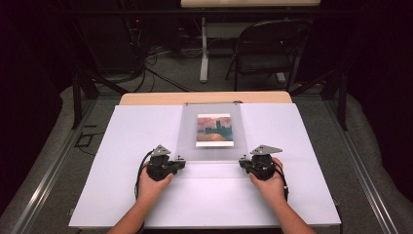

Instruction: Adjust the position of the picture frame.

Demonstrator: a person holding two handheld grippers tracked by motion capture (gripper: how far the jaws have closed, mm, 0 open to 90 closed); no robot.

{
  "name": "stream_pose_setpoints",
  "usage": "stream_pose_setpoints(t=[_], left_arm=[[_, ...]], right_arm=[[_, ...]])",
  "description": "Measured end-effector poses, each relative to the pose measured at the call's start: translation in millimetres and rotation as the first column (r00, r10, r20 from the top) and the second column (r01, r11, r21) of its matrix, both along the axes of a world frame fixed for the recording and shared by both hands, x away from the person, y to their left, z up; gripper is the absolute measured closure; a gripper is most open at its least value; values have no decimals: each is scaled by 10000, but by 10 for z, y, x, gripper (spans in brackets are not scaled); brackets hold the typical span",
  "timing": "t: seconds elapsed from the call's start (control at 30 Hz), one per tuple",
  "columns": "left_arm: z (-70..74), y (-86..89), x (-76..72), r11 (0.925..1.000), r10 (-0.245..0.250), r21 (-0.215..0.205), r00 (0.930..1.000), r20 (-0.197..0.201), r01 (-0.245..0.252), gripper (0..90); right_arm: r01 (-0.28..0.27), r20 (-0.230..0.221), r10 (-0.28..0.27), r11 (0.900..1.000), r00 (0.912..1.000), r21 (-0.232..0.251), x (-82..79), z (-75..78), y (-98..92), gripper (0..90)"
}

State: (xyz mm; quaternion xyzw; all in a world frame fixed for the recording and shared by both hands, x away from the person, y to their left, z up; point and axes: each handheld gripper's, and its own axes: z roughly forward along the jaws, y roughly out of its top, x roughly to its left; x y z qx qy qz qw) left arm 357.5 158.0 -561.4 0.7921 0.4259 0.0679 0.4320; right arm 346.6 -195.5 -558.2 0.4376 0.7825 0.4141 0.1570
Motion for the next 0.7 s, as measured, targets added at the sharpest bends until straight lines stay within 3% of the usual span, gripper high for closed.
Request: stream_pose_setpoints(t=[0.4, 0.47, 0.6, 0.7], left_arm=[[1, -6, -9, 10000, 6, 42, 10000, 27, -6, 836], [-6, 2, -8, 9999, 15, -119, 10000, -26, -15, 832], [17, 13, -34, 9997, 228, 73, 9992, 343, -231, 741], [35, 16, -63, 9997, 212, 122, 9985, 504, -219, 696]], right_arm=[[-45, 48, 45, 10000, 10000, 53, -2, -10, -13, 853], [-55, 61, 55, 10000, 10000, 30, -2, -9, -13, 851], [-119, 347, 125, 9998, 9993, -180, -16, 16, -26, 768], [-260, 470, 262, 9996, 9986, -66, -32, 43, -45, 709]])
